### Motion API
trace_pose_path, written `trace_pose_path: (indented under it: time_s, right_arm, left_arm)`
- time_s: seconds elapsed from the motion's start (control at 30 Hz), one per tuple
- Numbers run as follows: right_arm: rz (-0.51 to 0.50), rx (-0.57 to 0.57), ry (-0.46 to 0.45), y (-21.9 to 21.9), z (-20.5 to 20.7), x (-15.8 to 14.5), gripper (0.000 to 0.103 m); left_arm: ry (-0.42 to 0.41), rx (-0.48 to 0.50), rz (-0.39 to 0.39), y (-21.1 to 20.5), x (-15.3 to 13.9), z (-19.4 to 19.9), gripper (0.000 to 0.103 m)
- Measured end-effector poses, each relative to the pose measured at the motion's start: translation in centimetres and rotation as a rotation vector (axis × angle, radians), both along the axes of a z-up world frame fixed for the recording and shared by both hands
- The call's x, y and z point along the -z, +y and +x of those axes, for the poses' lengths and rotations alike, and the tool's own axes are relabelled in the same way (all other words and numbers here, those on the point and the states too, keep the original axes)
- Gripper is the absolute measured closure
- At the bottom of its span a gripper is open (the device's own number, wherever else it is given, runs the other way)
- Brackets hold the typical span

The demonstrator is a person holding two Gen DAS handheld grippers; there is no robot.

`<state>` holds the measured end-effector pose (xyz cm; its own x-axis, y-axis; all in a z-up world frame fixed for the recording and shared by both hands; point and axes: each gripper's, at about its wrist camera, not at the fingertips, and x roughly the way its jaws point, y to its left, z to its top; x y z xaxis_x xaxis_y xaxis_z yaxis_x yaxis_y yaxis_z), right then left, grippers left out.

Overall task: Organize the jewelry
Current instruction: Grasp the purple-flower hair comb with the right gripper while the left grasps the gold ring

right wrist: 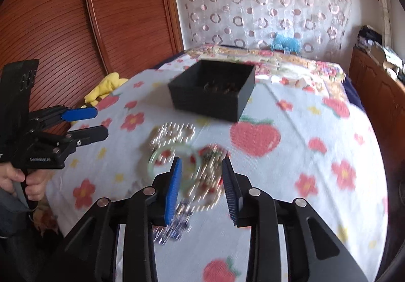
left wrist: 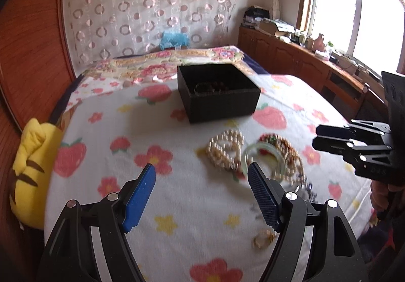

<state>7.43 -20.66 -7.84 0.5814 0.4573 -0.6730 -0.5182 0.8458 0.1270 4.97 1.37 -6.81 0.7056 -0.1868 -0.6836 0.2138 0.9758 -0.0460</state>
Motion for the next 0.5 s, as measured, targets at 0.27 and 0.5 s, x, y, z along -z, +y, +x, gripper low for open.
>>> trace_pose_path:
  time_s: [0.27,0.5]
  right_arm:
    - [-0.005,0.014,0.01,-0.1,-2.4,1.1,0.067]
    - [-0.017,0.02,0.012,-0.4,-3.3,1.3,0.06]
  left_arm:
    - [0.062,0.055,-0.006,-0.9,1.8,-2.6,0.031]
    - [0.106,0.127,-0.02,-2.5,3.3,-4.1,0.033]
